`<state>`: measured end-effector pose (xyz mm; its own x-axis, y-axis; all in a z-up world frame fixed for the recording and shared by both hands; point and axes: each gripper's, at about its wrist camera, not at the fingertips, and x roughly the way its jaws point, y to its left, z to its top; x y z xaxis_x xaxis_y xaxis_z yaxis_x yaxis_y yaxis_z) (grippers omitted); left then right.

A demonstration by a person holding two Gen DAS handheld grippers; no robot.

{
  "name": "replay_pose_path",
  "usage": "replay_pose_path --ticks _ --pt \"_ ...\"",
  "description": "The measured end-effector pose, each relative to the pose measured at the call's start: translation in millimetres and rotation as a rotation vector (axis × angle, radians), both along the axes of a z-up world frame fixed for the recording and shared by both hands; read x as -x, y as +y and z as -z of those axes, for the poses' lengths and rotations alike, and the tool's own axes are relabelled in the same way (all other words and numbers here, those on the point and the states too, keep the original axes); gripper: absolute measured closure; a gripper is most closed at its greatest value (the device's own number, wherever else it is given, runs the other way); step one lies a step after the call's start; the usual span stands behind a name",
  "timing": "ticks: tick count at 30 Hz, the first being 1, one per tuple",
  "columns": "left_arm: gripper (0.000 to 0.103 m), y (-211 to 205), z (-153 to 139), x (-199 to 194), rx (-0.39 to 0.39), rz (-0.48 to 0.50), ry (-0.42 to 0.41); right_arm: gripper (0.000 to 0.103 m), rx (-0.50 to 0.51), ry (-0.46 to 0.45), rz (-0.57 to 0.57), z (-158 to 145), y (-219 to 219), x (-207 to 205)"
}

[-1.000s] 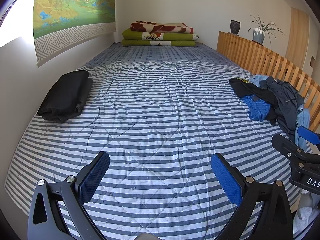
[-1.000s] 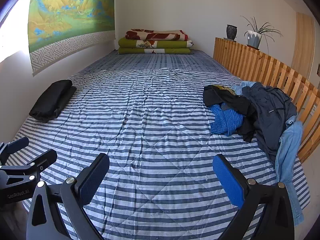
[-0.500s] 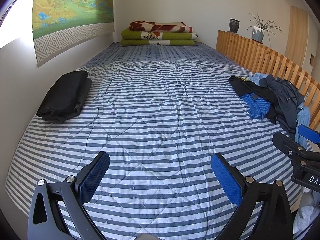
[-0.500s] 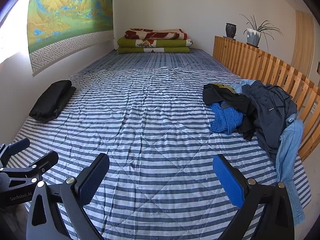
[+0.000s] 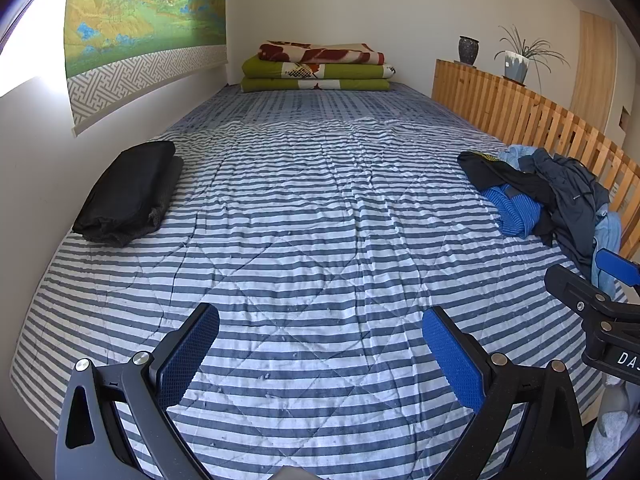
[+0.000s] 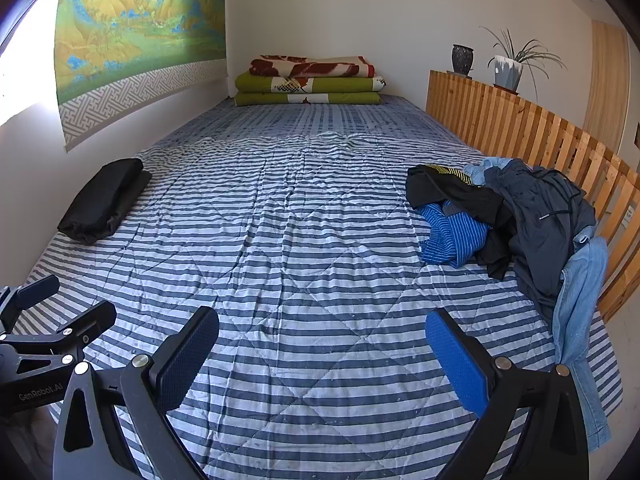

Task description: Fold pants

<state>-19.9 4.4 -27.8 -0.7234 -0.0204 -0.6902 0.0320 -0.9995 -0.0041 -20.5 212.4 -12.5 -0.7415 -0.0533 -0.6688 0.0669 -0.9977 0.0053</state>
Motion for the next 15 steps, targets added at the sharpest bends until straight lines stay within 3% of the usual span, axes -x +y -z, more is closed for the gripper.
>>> replay_pose_path --ticks 15 --pt "0.001 3.7 4.8 5.8 0.002 -0.001 -0.011 0.001 0.002 -0.008 -0.005 3.6 0.2 1.7"
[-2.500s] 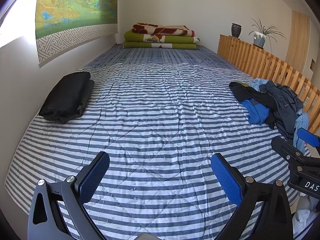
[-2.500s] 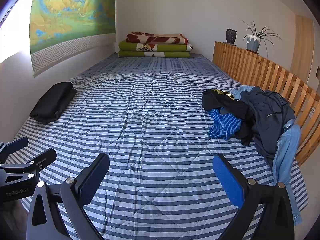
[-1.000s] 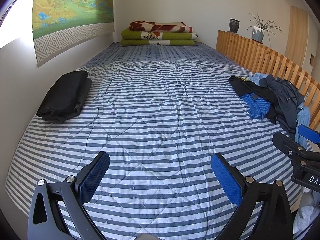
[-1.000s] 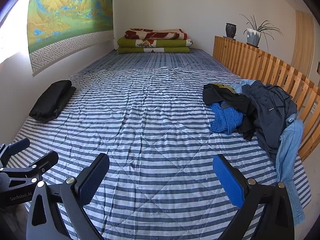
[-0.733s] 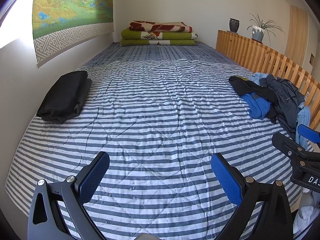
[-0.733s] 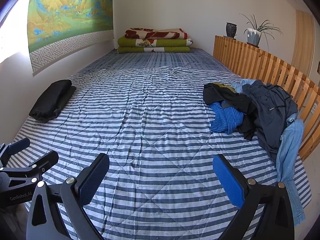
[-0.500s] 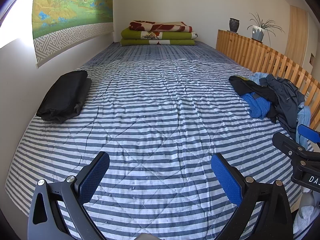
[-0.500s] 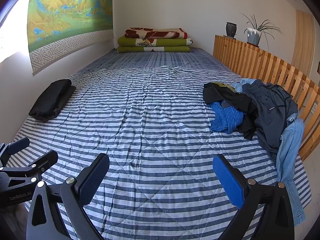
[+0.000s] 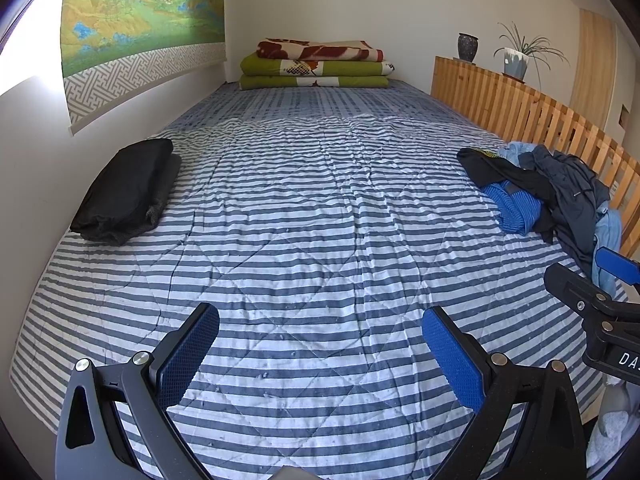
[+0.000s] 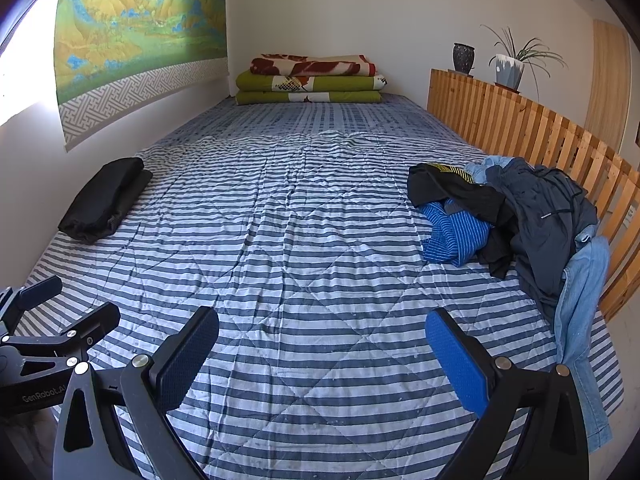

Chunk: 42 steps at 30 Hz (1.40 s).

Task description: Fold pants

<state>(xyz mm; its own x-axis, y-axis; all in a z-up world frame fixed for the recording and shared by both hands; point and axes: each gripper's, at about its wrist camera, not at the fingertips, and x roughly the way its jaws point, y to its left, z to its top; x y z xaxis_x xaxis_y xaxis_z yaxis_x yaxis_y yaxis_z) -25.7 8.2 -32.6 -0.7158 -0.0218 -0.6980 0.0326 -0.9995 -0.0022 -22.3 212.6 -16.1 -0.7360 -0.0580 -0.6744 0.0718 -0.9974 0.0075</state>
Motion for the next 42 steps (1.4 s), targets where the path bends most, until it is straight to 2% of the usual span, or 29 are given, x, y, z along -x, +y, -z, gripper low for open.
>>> replay_pose_path --ticks 14,26,30,32,35,41,42 --pt "0.001 2 7 8 -0.003 -0.006 -0.012 0.001 0.004 -0.01 0.004 5 0 4" --pt "0.001 4 30 31 -0.027 0.008 -0.046 0.001 0.02 0.008 0.005 21 9 16" --pt "0.001 7 42 41 -0.034 0.018 -0.065 0.002 0.039 -0.013 0.019 32 19 28" --pt "0.001 8 49 46 -0.036 0.02 -0.076 0.004 0.034 -0.015 0.04 39 26 35" --pt "0.001 8 57 53 -0.044 0.019 -0.085 0.012 0.027 -0.043 0.074 53 39 48" --pt "0.001 8 73 70 -0.063 0.02 -0.113 0.024 0.088 -0.114 0.124 68 72 72" --pt "0.001 8 76 72 -0.064 0.018 -0.117 0.029 0.098 -0.118 0.132 68 77 75"
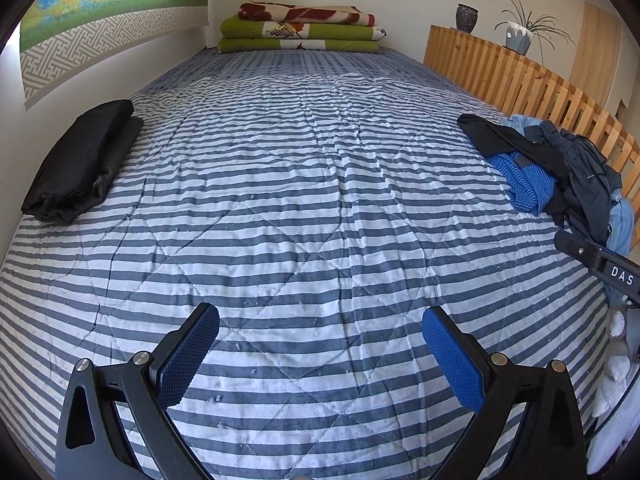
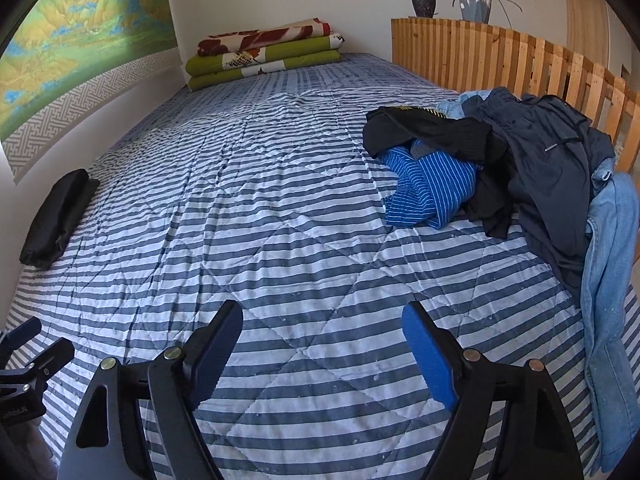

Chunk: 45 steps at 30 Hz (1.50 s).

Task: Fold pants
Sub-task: 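Reach the right tool into the clothes pile and grasp the dark grey trousers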

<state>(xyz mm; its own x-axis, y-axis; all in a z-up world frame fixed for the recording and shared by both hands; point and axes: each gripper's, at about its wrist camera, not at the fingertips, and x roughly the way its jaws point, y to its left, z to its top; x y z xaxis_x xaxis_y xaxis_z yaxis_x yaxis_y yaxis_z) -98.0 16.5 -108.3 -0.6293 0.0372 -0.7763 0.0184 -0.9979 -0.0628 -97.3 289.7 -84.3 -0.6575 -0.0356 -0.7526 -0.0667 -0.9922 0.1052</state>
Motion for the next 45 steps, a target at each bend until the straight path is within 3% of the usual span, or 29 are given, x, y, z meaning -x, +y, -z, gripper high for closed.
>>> replay_pose_path --ticks 4,13,17,22,29,32,36,38,39,40,45 --pt "0.001 2 6 8 0.008 0.001 -0.005 0.041 -0.009 -0.001 0.041 -1 22 10" --pt "0.002 6 10 17 0.005 0.003 -0.009 0.047 -0.02 0.045 0.215 -23 98 31" --pt "0.003 10 7 20 0.0 0.01 -0.001 0.047 -0.071 0.037 0.281 -38 145 55" --pt "0.003 12 7 22 0.0 0.015 -0.001 0.047 -0.31 -0.012 0.345 -47 189 90" --pt "0.003 8 11 26 0.0 0.003 -0.011 0.045 -0.313 -0.163 0.378 -37 239 140" --pt "0.003 6 14 27 0.006 0.001 -0.017 0.027 -0.319 -0.27 0.357 -18 251 162" --pt "0.003 1 17 29 0.002 -0.008 -0.026 0.027 -0.385 -0.328 0.328 1 251 173" --pt "0.003 -1 15 28 -0.005 -0.011 -0.023 0.053 -0.346 -0.319 0.317 0 253 168" --pt "0.003 -2 14 28 -0.007 -0.01 -0.02 0.082 -0.316 -0.326 0.308 0 253 166" --pt "0.003 -3 12 28 -0.009 -0.009 -0.016 0.094 -0.291 -0.331 0.303 -3 254 163" --pt "0.003 -4 -1 22 -0.023 -0.008 0.01 0.098 -0.308 -0.206 0.268 -50 238 142"
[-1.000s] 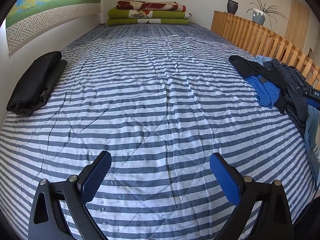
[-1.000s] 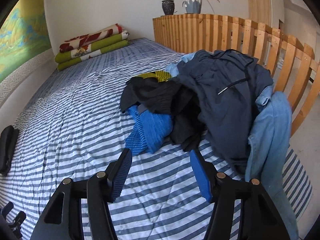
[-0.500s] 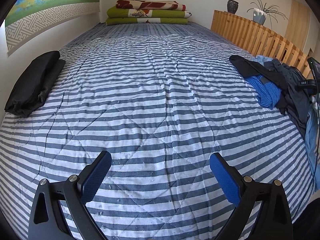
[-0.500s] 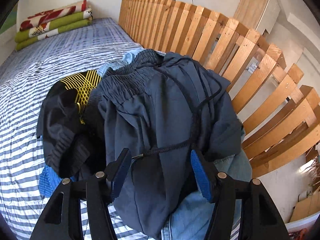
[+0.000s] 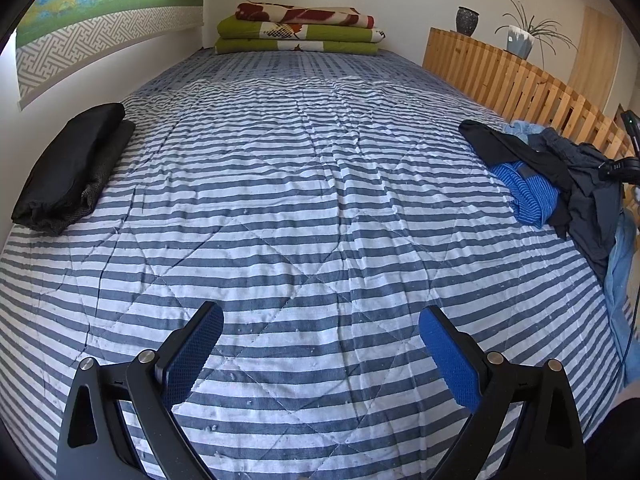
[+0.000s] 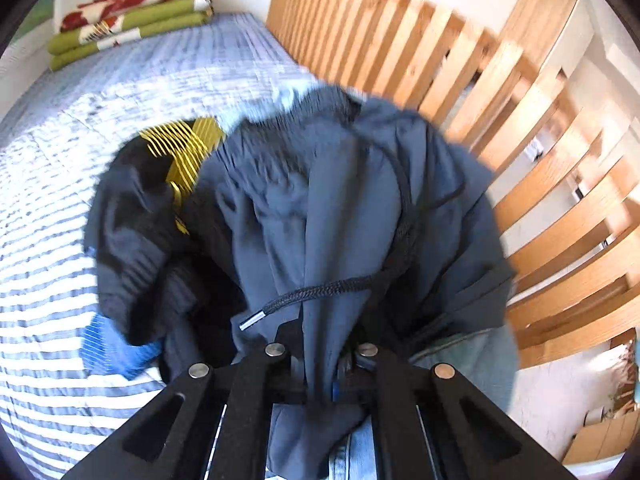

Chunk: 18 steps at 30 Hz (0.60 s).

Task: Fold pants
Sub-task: 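Reach the right tool into the clothes pile and grasp the dark grey trousers, then lift the dark grey trousers with the right tool while the left tool grasps the waistband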

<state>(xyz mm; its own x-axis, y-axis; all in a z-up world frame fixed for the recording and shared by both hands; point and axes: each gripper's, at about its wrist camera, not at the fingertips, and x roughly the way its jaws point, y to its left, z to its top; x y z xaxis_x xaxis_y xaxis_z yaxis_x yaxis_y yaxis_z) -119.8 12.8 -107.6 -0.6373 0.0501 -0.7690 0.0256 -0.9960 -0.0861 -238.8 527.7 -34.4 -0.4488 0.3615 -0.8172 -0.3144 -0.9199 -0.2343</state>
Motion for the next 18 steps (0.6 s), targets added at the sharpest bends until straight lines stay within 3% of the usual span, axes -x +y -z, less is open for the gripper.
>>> replay_pose_path --ticks 7,14,18 --pt "0.003 -13 -22 -10 -0.033 -0.028 0.045 0.098 0.067 0.18 -0.112 -97 -53 -45" --pt "0.003 -44 -51 -25 -0.022 -0.094 0.12 0.098 0.088 0.307 -0.415 -181 -199 -74" --pt "0.003 -82 -67 -38 -0.025 -0.174 0.161 0.098 0.211 0.335 -0.607 -209 -286 -87"
